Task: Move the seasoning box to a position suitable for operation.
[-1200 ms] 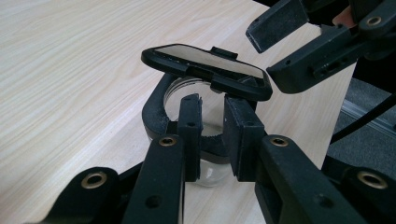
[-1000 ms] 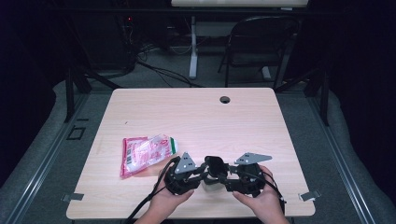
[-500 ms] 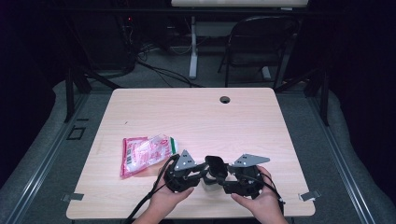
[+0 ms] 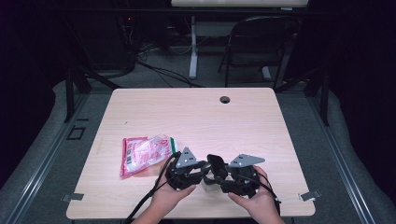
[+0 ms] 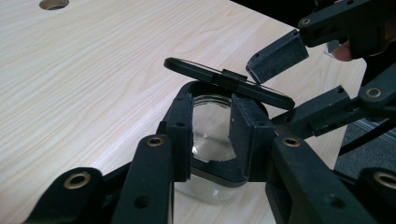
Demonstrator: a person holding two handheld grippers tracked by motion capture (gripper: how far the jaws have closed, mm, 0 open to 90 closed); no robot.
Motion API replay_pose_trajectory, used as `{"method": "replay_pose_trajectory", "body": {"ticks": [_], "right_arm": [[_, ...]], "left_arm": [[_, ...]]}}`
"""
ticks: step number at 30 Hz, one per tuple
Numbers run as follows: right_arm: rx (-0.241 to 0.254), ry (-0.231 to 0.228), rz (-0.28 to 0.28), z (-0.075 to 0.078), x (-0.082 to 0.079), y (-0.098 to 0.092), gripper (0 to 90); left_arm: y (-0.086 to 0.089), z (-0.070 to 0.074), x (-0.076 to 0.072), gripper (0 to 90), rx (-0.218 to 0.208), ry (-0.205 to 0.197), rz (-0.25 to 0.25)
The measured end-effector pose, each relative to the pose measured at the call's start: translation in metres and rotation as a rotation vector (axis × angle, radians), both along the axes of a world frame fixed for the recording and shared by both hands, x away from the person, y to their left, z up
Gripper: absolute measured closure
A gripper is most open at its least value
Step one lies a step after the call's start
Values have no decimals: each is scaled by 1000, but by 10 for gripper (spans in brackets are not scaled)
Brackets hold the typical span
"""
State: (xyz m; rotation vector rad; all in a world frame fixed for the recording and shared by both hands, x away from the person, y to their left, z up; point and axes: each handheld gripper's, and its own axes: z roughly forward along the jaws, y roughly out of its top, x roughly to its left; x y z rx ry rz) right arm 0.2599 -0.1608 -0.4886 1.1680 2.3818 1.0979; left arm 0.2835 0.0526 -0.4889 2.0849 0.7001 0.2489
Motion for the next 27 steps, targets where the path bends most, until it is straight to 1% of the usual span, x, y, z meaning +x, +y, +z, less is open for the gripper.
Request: {"method": "replay_pose_trajectory", "body": {"ticks": [2, 3, 4, 5, 6, 7, 8, 12, 13, 14, 15, 19, 20, 23, 25, 27], "right_arm": [[2, -1, 1, 0, 0, 0, 440], [72, -54, -10, -5, 2, 2, 441], [112, -73, -19, -8, 3, 3, 443], [104, -56, -8, -7, 3, 2, 446], [104, -56, -8, -7, 3, 2, 446], [18, 6, -5, 0, 1, -2, 447], [19, 6, -6, 0, 1, -2, 447], [20, 3, -7, 0, 1, -2, 447], [86, -23, 14, -4, 2, -1, 447], [91, -25, 16, -5, 3, -1, 447], [18, 1, -8, 0, 1, -2, 447], [17, 3, -7, 0, 1, -2, 447], [19, 2, -7, 0, 1, -2, 447], [15, 1, -7, 0, 1, -2, 456], [16, -5, -8, -1, 1, -2, 462], [17, -4, -9, -1, 1, -3, 465]], "left_arm": [[0, 0, 0, 687, 2, -1, 0], [-1, -2, 2, 658, 5, -5, 8], [-1, -3, 2, 642, 9, -9, 15], [-1, -4, 4, 627, 12, -12, 21], [-1, -4, 4, 614, 12, -12, 21], [-1, -5, 5, 614, 14, -14, 27], [-1, -7, 7, 600, 24, -9, 36], [-1, -12, 13, 566, 35, -5, 59], [-1, -13, 14, 565, 40, -4, 60], [-1, -14, 15, 565, 43, -3, 63], [-2, -15, 16, 564, 50, 1, 63], [-3, -19, 18, 575, 66, 10, 63], [-4, -22, 19, 585, 72, 15, 65], [-5, -25, 19, 626, 83, 25, 58], [-5, -27, 19, 655, 79, 29, 53], [-5, -28, 19, 653, 76, 27, 55]]}}
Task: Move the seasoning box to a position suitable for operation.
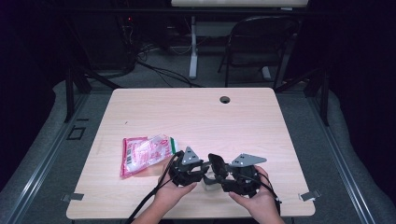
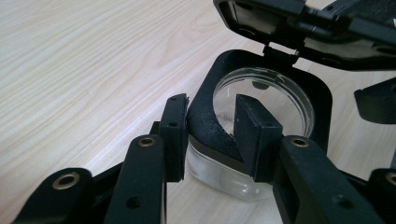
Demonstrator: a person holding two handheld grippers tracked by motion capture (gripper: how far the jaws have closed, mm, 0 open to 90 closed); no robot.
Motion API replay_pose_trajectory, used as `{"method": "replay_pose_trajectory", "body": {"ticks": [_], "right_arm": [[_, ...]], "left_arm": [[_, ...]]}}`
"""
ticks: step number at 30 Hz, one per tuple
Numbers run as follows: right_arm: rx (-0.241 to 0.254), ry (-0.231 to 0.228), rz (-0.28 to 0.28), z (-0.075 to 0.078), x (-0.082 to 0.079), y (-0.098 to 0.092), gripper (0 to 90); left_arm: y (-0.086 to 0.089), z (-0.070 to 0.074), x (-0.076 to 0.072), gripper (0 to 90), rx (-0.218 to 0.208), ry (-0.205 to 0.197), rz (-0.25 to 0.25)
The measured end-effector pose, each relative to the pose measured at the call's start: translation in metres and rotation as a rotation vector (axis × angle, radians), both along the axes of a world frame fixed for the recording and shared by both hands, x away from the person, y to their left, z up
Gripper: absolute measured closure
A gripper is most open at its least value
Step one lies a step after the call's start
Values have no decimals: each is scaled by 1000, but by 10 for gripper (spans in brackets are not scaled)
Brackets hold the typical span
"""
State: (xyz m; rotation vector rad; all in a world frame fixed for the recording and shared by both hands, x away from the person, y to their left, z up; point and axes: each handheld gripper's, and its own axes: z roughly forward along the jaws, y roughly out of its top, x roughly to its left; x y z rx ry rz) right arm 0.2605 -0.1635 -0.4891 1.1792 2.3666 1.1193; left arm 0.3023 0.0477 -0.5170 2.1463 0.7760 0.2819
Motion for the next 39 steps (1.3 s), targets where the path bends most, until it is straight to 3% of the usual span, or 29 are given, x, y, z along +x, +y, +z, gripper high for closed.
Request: {"method": "replay_pose_trajectory", "body": {"ticks": [24, 25, 29, 39], "right_arm": [[36, 19, -28, 3, 1, -13, 541], [55, 29, -35, 4, 1, -16, 613], [73, 33, -41, 8, 1, -23, 699], [121, 61, -91, 7, 3, -42, 802]], "left_arm": [[1, 0, 0, 657, -5, 5, -5], [1, 0, 0, 656, -5, 5, -5], [1, 0, 0, 657, -5, 3, -5], [1, -1, 1, 656, -8, 1, -1]]}}
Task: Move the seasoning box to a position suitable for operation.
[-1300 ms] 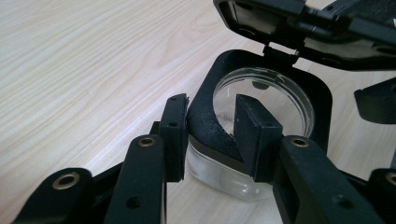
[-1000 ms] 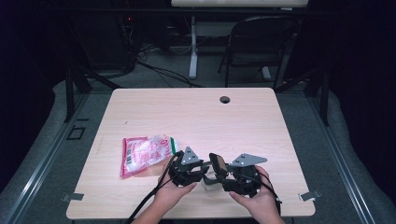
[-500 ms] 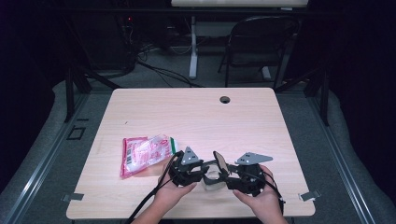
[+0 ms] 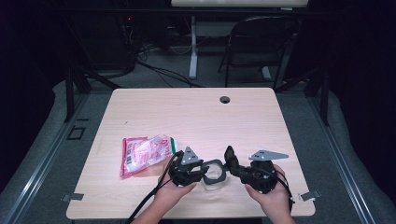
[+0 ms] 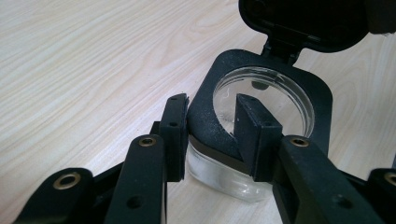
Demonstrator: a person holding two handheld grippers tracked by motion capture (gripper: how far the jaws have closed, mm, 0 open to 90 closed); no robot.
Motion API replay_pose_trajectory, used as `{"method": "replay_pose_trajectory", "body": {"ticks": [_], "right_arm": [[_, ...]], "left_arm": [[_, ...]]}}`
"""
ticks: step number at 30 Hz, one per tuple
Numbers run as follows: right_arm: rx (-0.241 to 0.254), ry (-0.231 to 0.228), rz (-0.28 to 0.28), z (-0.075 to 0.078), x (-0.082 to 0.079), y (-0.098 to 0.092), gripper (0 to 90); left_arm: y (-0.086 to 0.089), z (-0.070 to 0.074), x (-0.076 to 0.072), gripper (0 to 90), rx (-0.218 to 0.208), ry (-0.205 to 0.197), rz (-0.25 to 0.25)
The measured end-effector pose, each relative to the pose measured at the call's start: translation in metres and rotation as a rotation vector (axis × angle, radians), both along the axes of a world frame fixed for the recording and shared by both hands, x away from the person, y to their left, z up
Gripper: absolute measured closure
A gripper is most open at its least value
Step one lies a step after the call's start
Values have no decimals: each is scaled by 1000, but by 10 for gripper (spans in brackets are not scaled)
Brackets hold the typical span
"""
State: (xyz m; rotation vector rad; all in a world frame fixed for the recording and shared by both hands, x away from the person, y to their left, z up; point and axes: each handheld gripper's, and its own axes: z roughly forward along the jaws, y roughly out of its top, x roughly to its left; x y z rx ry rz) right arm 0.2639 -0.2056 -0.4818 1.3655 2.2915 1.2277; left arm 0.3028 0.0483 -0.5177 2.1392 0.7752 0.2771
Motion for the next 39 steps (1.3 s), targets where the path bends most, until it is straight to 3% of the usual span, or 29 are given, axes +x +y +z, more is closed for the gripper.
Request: {"method": "replay_pose_trajectory", "body": {"ticks": [12, 14, 22, 30, 39], "right_arm": [[5, -25, -30, -2, 2, 1, 832], [-4, -30, -22, -1, 5, 3, 841], [14, -18, 16, -2, 21, 6, 856], [-19, -5, 88, 3, 36, 10, 856], [12, 10, 61, 0, 47, 12, 857]], "left_arm": [[4, 0, -1, 639, -4, 5, -11], [7, 1, -1, 631, -5, 23, -17], [11, 2, -4, 610, 8, 30, -11], [17, 2, -8, 599, -26, 50, -3], [19, 1, -13, 573, -43, 48, -2]]}}
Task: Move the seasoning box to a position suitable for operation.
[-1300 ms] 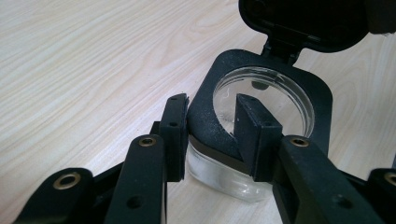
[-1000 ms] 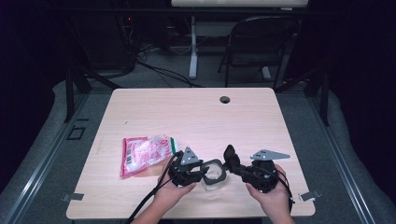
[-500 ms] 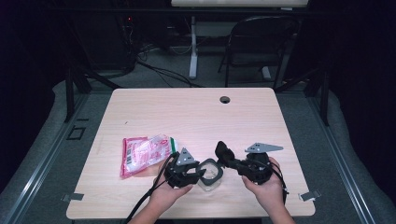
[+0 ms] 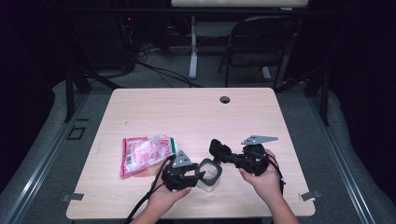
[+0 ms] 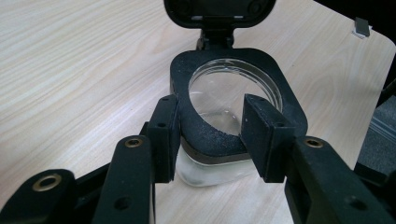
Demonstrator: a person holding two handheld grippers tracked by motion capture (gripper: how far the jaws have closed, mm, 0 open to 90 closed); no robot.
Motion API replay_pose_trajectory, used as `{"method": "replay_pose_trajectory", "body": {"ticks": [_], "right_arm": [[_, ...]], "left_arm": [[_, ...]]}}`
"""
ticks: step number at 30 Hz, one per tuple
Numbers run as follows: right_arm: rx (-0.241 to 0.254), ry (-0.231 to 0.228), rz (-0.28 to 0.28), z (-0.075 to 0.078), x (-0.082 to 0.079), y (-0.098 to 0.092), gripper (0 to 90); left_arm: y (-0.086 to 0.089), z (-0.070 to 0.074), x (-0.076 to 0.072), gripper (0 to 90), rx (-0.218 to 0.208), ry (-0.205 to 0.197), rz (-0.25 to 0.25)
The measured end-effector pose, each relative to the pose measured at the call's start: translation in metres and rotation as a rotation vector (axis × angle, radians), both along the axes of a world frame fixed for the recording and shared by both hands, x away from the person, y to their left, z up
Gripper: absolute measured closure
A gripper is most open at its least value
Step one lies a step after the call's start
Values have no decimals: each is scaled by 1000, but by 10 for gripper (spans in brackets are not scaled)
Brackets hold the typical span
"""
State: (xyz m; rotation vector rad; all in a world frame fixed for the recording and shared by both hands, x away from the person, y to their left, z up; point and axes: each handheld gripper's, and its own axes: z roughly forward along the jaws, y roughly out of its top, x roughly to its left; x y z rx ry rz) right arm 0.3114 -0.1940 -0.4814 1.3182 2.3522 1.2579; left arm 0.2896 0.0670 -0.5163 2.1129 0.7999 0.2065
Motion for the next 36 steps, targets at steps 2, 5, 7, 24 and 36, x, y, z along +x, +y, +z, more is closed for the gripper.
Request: {"method": "replay_pose_trajectory", "body": {"ticks": [2, 5, 7, 24, 36], "right_arm": [[2, -4, -1, -1, 2, 1, 852], [0, -6, -5, -1, 3, 3, 846], [1, -5, -8, -1, 3, 4, 843], [10, 0, -3, 0, 11, 14, 763], [45, 13, -101, 0, -11, 4, 621]], "left_arm": [[1, 0, -1, 571, 1, -2, 1], [1, 0, -3, 568, -15, -3, 8], [2, -1, -4, 566, -19, -1, 5], [5, 1, -6, 533, -29, -14, 9], [60, 19, -6, 499, -70, -64, 108]]}}
